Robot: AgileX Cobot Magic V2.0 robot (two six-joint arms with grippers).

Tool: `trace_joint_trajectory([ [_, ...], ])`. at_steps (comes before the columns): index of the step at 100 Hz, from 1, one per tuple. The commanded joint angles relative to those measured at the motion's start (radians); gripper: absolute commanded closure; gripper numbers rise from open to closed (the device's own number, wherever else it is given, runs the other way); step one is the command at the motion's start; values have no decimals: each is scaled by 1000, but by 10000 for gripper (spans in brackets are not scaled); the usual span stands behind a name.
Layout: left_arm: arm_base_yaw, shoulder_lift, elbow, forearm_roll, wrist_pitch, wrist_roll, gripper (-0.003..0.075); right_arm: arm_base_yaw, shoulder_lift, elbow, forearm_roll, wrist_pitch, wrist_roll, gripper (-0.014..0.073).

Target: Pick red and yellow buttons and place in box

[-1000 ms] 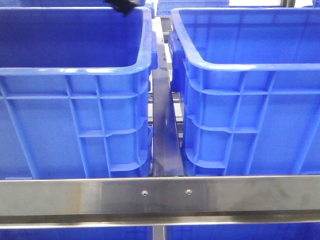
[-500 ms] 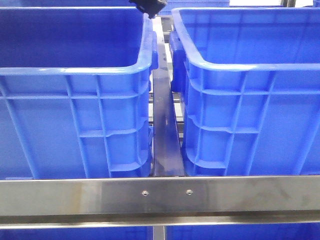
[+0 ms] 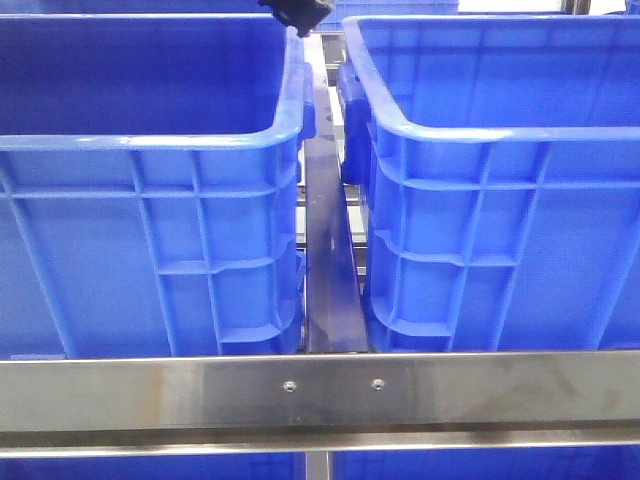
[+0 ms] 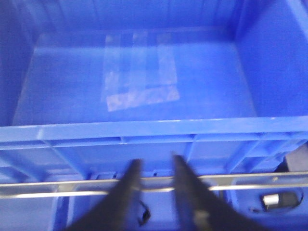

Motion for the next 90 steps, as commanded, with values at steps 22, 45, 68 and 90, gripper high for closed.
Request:
trace_joint_trajectory([
  [22, -6, -41, -30, -63, -23, 3, 638, 1, 191, -180, 139, -13, 0, -50],
  [45, -6, -41, -30, -63, -23, 3, 638, 1, 318, -257, 486, -10, -146, -50],
  [68, -6, -41, -30, -63, -23, 3, 638, 1, 480, -315, 982, 69, -424, -50],
  [90, -6, -41, -30, -63, -23, 3, 638, 35, 661, -380, 1298, 155, -622, -49],
])
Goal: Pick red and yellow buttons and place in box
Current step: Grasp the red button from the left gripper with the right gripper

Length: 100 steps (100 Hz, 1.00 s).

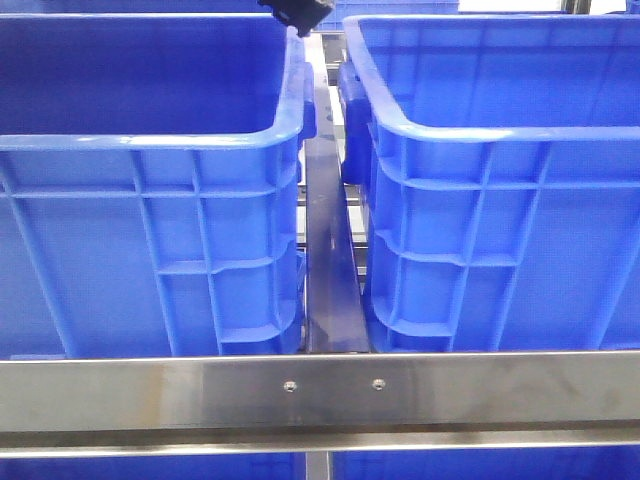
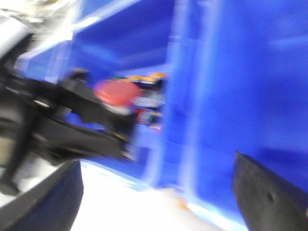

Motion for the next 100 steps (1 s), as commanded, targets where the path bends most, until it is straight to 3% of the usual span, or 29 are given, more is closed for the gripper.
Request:
trace_joint_trajectory([
  [1, -6, -41, -30, -63, -23, 3, 638, 25, 49, -61, 157, 7, -76, -49],
  [37, -6, -41, -30, -63, -23, 3, 638, 226, 311, -250, 164, -24, -76, -49],
  [54, -6, -41, -30, -63, -23, 3, 638, 258, 389, -305, 166, -29, -76, -45],
  [64, -6, -41, -30, -63, -23, 3, 638, 258, 410, -316, 166, -30, -77, 43],
  [76, -6, -41, -30, -63, -23, 3, 638, 258, 413, -317, 166, -38, -80, 267],
  [84, -6, -41, -30, -63, -23, 3, 637, 258, 413, -317, 166, -38, -85, 370],
  [100, -6, -41, -30, -63, -21, 3, 592, 258, 413, -317, 166, -38, -86, 378],
])
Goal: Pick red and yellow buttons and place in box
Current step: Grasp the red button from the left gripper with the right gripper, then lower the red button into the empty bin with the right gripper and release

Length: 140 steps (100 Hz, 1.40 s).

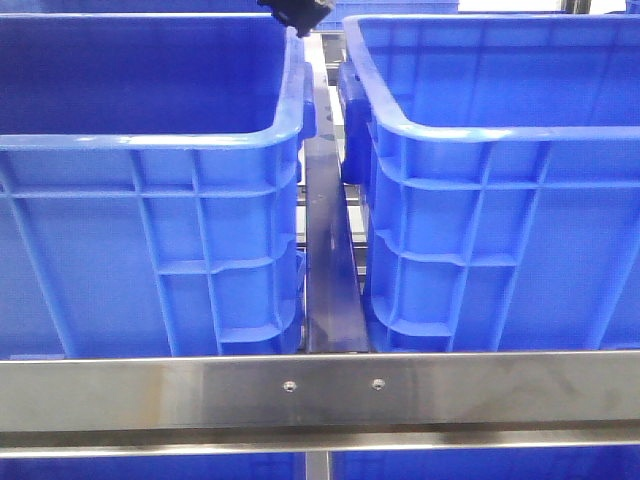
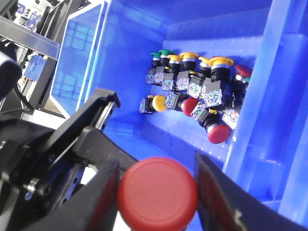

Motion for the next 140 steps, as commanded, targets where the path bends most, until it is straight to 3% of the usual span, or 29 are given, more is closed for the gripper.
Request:
trace_joint_trajectory([
  [1, -6, -41, -30, -63, -21, 3, 576, 1, -31, -36, 61, -1, -12, 378],
  [12, -6, -41, -30, -63, -21, 3, 404, 1, -31, -36, 61, -1, -12, 378],
  [24, -6, -41, -30, -63, -24, 3, 158, 1, -31, -36, 61, -1, -12, 378],
  [31, -6, -41, -30, -63, -26, 3, 98, 1, -31, -36, 61, -5, -12, 378],
  [54, -6, -41, -33, -63, -19, 3, 100, -42, -32, -64, 43, -39, -81, 378],
  [66, -6, -41, -33, -63, -19, 3, 100, -109, -32, -105, -43, -75, -132, 378],
  [87, -6, -41, -33, -63, -19, 3, 100, -169, -15, -104, -176, -281, -281, 378],
  [111, -6, -41, -33, -63, -19, 3, 100, -169, 89, -104, -187, -521, -467, 378],
  [140, -6, -41, -33, -63, -21, 3, 100, -169, 246, -105, -187, -808, -509, 378],
])
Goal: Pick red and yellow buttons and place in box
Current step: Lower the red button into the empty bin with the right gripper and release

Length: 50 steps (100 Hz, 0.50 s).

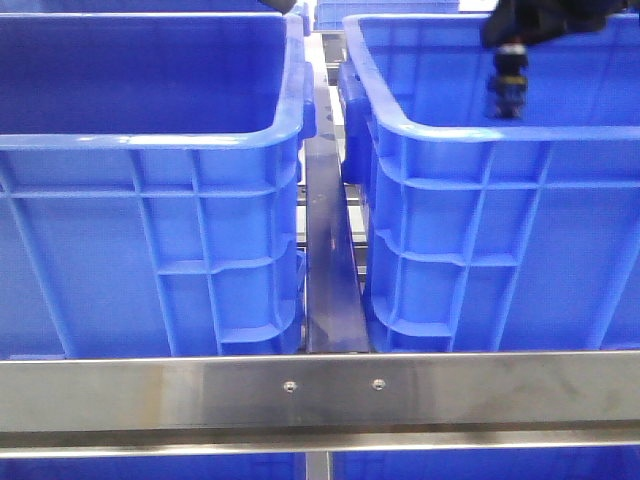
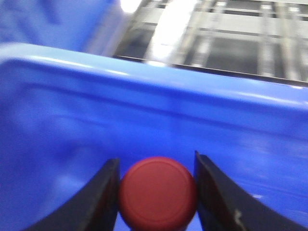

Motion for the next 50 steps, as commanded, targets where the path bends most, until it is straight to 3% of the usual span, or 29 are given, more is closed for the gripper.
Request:
trace_joint_trajectory([
  [1, -6, -41, -33, -60, -19, 2, 100, -6, -3, -35, 19, -109, -17, 378],
  [50, -6, -41, -33, -60, -21, 2, 100, -6, 163, -134, 19, -94, -17, 378],
])
